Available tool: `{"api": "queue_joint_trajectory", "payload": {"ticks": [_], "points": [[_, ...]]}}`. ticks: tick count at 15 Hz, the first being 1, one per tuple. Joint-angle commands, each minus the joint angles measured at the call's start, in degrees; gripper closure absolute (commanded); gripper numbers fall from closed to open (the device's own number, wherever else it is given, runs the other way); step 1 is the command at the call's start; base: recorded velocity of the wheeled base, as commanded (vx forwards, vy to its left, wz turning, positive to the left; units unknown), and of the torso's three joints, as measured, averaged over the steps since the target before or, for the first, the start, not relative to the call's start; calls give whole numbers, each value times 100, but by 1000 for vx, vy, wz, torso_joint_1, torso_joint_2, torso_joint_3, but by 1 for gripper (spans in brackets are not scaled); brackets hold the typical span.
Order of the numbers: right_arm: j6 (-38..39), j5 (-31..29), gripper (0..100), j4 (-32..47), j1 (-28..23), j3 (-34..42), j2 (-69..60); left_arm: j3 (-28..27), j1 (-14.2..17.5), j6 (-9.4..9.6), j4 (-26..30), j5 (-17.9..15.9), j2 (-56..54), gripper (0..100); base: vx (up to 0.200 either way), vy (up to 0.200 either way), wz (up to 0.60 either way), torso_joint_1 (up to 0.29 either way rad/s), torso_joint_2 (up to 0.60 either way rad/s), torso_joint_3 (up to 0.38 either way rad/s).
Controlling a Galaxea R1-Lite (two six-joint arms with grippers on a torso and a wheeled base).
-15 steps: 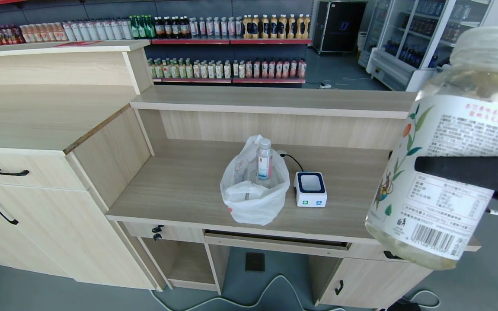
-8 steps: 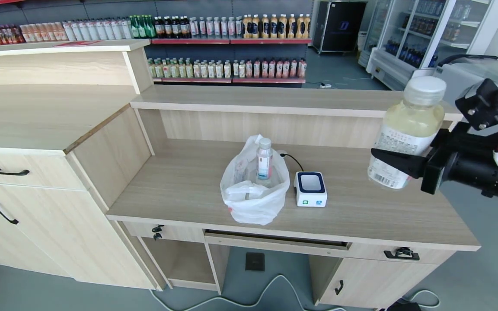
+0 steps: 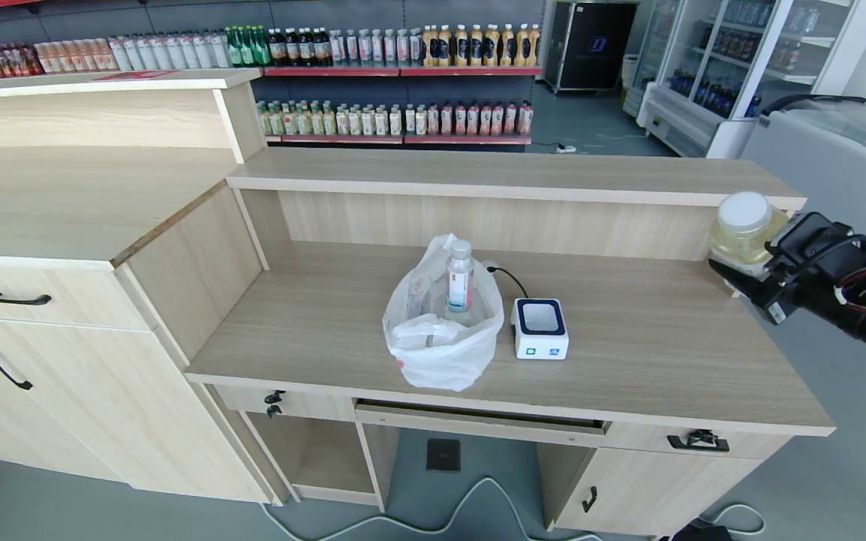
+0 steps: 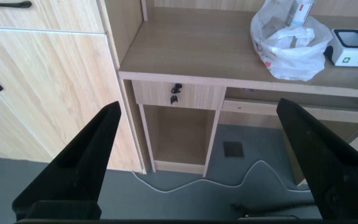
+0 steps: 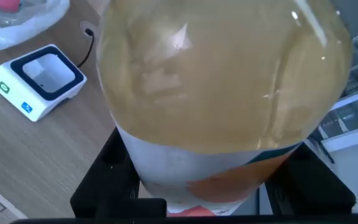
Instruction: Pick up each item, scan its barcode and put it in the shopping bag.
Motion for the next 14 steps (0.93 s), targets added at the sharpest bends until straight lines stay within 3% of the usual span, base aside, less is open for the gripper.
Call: {"api": "queue_joint_trajectory", "payload": {"ticks": [1, 5, 7, 11, 14], "points": [[-508, 49, 100, -290, -159, -101, 562, 1, 0, -2, -1, 0, 9, 0, 0, 0, 600, 2, 2, 7], [-956, 357, 100, -1257, -98, -329, 1274, 1, 0, -2, -1, 0, 0, 0, 0, 0, 600, 4, 4, -2], [-956, 664, 100, -1424, -71, -496, 1599, 1, 0, -2, -1, 0, 9, 0, 0, 0, 0, 0, 0, 0], [-991, 1939, 100, -1397, -229, -813, 2249, 1, 0, -2, -1, 0, 9, 0, 0, 0, 0, 0, 0, 0], [-1009, 2273, 100, -1371, -309, -848, 2504, 1, 0, -2, -1, 0, 9, 0, 0, 0, 0, 0, 0, 0]]}}
